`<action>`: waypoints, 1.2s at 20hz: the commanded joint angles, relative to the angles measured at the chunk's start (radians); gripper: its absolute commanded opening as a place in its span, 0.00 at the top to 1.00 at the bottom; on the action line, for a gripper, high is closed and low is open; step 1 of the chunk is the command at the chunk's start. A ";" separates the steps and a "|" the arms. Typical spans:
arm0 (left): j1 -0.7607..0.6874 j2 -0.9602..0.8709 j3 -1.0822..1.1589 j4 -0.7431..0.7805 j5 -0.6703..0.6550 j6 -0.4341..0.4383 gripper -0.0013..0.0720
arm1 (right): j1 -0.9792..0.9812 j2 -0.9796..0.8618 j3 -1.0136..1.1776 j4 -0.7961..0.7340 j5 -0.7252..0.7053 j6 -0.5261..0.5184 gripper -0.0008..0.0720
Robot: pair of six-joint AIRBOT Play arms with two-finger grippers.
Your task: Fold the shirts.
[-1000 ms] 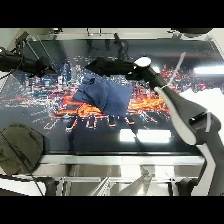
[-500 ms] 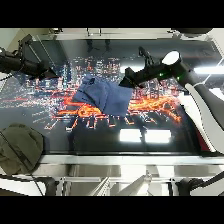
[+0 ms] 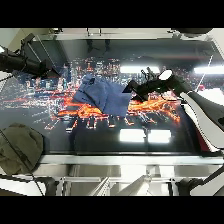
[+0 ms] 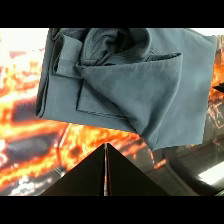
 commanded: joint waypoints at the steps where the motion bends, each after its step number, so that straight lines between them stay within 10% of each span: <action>1: -0.002 0.001 0.000 0.002 -0.003 0.003 0.98 | -0.020 -0.016 -0.005 -0.011 -0.021 0.010 0.03; 9: -0.003 0.001 0.000 0.002 -0.004 0.003 0.98 | 0.058 -0.150 -0.005 0.261 -0.022 -0.153 0.04; 10: -0.003 0.001 0.000 0.002 -0.004 0.003 0.98 | 0.057 -0.158 -0.005 0.344 -0.021 -0.220 0.39; 11: -0.003 0.001 0.000 0.002 -0.005 0.003 0.98 | 0.055 -0.158 -0.004 0.411 -0.022 -0.278 0.97; 24: -0.003 0.001 0.000 -0.001 -0.039 0.002 0.98 | -0.141 0.254 0.106 0.218 0.219 -0.214 0.97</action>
